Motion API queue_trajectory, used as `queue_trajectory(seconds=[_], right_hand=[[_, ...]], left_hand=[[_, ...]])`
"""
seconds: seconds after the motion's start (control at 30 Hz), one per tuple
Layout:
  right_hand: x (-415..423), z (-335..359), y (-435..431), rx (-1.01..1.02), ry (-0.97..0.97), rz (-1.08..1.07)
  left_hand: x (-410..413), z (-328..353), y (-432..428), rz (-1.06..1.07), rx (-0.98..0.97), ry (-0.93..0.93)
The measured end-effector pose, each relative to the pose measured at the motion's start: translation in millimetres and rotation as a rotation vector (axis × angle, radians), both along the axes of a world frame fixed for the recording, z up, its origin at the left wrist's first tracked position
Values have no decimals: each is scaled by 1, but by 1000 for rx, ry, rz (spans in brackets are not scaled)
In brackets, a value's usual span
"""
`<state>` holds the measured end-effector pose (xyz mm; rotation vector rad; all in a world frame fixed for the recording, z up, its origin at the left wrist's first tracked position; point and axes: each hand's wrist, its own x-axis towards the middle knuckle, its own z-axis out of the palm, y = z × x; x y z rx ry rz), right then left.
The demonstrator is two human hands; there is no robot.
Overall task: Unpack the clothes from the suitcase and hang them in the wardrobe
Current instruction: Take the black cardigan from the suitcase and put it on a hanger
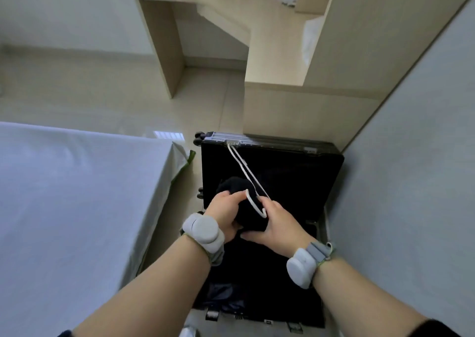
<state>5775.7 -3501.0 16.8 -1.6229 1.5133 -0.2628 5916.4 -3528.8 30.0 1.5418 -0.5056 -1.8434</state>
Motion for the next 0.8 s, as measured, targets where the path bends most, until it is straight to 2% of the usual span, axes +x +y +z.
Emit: queue_trajectory(seconds=[0.23, 0.5, 0.57, 0.63, 0.7, 0.8], right_hand=[[-13, 122, -11, -190, -223, -50], [3, 222, -15, -172, -346, -42], [6, 243, -7, -149, -403, -50], [16, 268, 6, -141, -461, -78], [19, 285, 11, -126, -484, -102], [37, 305, 21, -154, -455, -165]], left_hand=[[12, 124, 13, -54, -246, -114], [50, 163, 35, -52, -434, -410], [59, 167, 43, 12, -369, -406], [77, 178, 54, 49, -300, -327], [83, 180, 58, 16, -232, -248], [94, 187, 70, -78, -285, -190]])
